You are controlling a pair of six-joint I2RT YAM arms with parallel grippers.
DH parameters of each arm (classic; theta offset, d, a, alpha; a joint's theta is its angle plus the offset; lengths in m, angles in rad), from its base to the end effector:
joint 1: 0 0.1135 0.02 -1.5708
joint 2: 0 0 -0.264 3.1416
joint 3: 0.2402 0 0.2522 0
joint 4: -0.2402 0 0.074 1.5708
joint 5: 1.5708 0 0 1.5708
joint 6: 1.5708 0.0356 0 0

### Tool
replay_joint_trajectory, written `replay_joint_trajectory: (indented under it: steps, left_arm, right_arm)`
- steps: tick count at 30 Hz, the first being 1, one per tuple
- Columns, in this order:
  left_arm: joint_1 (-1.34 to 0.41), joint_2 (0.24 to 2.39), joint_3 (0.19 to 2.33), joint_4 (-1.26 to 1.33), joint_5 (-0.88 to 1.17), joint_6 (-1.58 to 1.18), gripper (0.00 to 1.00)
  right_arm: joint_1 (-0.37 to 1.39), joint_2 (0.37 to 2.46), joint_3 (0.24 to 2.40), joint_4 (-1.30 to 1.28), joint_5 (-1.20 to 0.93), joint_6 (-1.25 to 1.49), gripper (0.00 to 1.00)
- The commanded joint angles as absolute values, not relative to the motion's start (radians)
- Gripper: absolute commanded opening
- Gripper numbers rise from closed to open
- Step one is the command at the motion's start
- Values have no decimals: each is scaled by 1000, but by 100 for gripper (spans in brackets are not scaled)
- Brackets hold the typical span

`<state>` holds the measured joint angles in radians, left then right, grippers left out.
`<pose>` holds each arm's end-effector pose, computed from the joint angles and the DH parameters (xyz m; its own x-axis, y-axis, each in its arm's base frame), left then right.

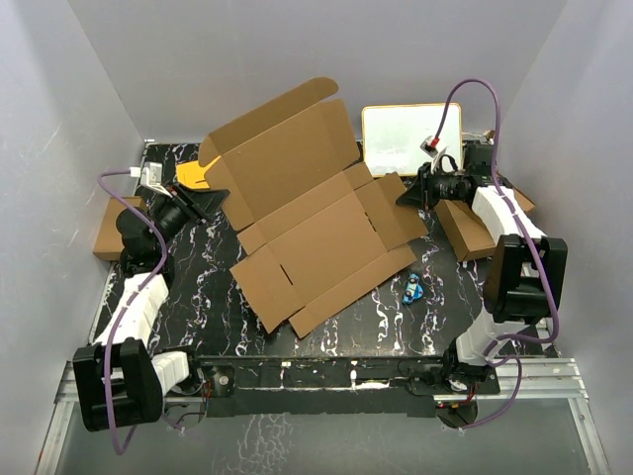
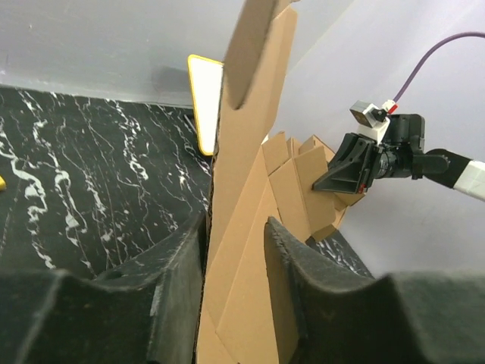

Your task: Fold the paper box

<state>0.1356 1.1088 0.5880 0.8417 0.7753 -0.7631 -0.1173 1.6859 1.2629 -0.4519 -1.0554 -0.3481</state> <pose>0.2402 0.0076 0.3113 -0.1623 -0.5203 -0.8384 0.6218 0.6058 -0.4963 0.3582 -0.0110 0.2596 -0.5472 -0.1048 -0.8304 -0.7265 0.5521 0.4091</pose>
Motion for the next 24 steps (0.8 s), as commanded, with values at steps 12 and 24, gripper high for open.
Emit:
replay_joint_trajectory:
  steps: [12, 24]
  left_arm:
    - [137, 1068, 713, 706, 849, -722, 41]
    - [137, 1137, 759, 749, 942, -621, 0]
  right_arm:
    - [-118, 1614, 1289, -494, -1046, -489, 8]
    - [-118, 1638, 1328, -557, -1082, -533, 8]
